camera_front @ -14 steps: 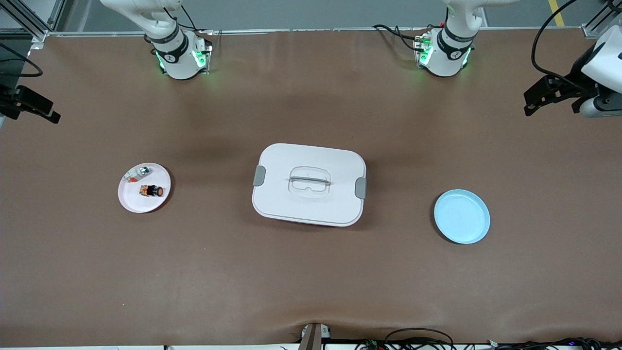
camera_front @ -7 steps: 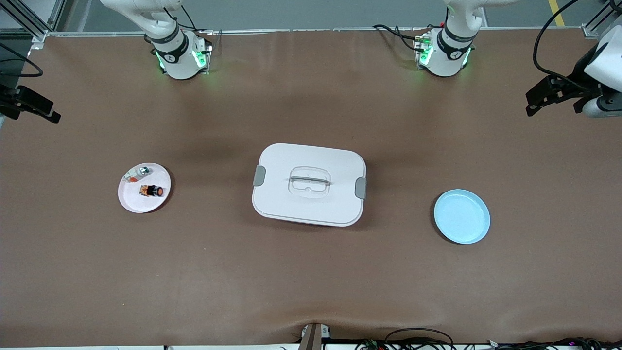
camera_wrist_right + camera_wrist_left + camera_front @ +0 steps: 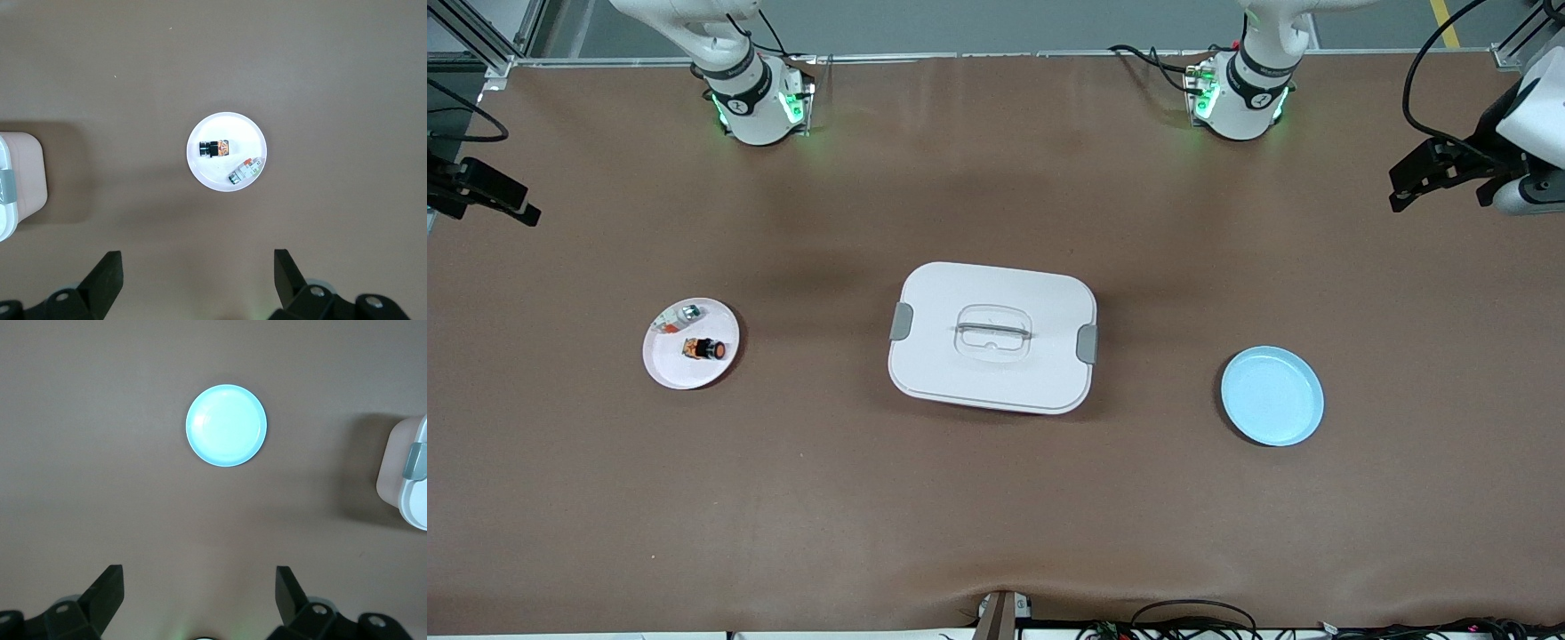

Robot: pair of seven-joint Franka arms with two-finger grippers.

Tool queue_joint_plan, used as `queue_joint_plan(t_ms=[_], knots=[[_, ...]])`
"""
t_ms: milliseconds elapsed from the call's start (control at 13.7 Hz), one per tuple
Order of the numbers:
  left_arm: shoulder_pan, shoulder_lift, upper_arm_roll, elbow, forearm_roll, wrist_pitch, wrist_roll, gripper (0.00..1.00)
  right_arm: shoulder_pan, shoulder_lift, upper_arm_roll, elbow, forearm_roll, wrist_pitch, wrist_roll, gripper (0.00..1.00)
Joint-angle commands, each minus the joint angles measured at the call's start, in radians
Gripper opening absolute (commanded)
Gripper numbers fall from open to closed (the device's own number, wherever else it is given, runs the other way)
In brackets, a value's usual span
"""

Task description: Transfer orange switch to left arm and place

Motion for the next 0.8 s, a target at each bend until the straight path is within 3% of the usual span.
queue_joint_plan(t_ms=[0,728], knots=[[-0.004,0.005,-0.001,0.014,-0.010,-0.017,-0.002,1.00,-0.004,-0.012,0.005,-0.011,-0.002,0.003,0.001,1.00],[-0.010,0.013,-0.007,0.012,-0.005,-0.015,-0.007,1.00,-0.002,-0.012,0.005,-0.011,-0.025,0.010,-0.003,1.00]])
